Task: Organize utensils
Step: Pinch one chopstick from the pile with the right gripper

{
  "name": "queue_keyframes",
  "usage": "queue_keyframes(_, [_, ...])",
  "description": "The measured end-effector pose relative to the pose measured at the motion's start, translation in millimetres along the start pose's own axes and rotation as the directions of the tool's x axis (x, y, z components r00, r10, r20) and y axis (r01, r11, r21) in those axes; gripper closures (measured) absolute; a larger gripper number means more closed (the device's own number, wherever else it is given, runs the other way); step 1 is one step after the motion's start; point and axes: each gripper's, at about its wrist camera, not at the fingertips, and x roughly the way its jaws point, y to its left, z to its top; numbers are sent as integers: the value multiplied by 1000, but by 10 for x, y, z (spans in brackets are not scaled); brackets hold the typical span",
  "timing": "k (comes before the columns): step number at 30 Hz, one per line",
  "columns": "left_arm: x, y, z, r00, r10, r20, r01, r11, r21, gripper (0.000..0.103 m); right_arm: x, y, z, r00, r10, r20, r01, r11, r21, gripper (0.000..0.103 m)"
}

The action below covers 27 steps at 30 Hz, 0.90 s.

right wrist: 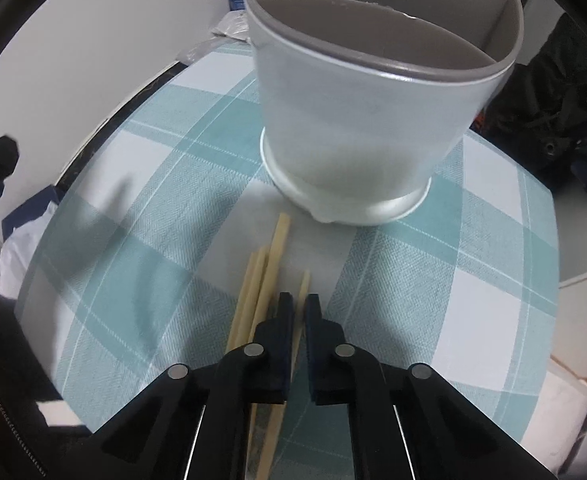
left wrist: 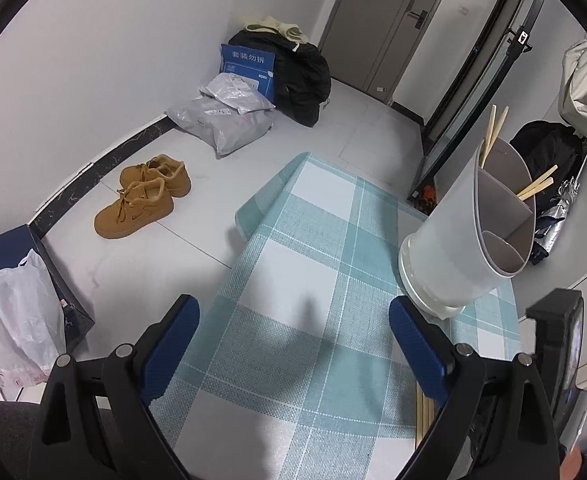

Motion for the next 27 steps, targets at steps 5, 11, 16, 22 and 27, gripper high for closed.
queue_keyframes(5, [41, -21, -5, 999, -25, -27, 25, 1000, -4, 10, -68, -91, -151, 1000, 30, 4, -30, 999, 12, 99])
queue_keyframes(11, [74, -11, -35, 998, -23, -52, 23, 1000, -6, 10, -93, -76, -228, 1000, 25, 12, -25, 999, -23, 98])
queue_keyframes(16, [110, 20, -62, 998, -10, -66, 9, 1000, -12, 10, -109, 62, -236, 999, 13, 39, -11, 999, -41, 96])
queue_keyframes(22, [213, -100, -145, 992, -47, -120, 48, 999, 9, 10, -189, -59, -193, 994, 82, 76, -83, 997, 6, 100])
queue_keyframes(27, [279, -344, -282, 979, -81, -189, 98, 992, 85, 10, -353, -413, -176, 972, 160, 172, -188, 968, 163, 100])
